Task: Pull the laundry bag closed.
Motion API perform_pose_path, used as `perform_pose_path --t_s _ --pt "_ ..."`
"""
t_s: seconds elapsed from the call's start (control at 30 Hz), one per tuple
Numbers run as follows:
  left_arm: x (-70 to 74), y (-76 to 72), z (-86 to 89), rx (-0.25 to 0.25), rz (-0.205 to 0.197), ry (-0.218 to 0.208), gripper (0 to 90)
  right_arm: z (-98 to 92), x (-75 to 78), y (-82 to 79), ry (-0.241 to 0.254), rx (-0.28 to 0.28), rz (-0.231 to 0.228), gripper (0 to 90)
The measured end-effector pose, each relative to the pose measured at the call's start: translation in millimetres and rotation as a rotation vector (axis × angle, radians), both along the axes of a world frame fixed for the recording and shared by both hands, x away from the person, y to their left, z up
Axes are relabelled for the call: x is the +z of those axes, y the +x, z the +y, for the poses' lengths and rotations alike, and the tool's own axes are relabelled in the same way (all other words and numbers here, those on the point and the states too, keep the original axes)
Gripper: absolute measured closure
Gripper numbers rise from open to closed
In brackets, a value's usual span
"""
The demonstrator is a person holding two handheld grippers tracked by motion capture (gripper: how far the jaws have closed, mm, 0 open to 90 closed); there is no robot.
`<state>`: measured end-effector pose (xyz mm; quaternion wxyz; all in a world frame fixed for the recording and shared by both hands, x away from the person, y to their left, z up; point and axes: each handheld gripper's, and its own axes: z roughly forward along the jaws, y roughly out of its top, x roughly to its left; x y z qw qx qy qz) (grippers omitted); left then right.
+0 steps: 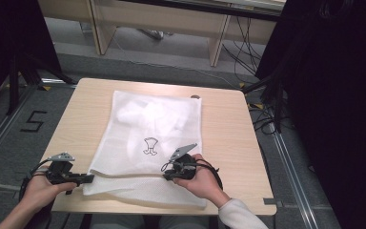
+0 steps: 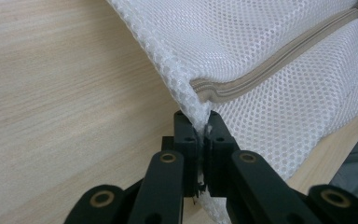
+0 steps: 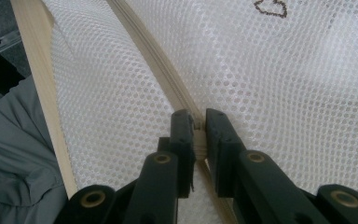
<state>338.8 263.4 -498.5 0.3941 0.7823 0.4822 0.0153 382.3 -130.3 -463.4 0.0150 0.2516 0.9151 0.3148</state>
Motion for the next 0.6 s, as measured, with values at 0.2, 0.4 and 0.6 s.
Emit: perform_pose_path --t_s 0.2,0.4,0.6 --pt "-0.1 0.1 0.2 0.000 0.000 0.004 85.4 -2.7 -0.2 -0.3 -0.002 -0.003 -0.002 82.6" --pt "0.0 0.1 0.0 0.001 0.001 0.004 85.4 -6.9 -0.1 -0.8 -0.006 -0.003 -0.002 82.6" --pt "-0.2 0.1 0.2 0.002 0.001 0.001 85.4 -8.6 -0.6 -2.2 0.008 -0.023 -0.003 82.6"
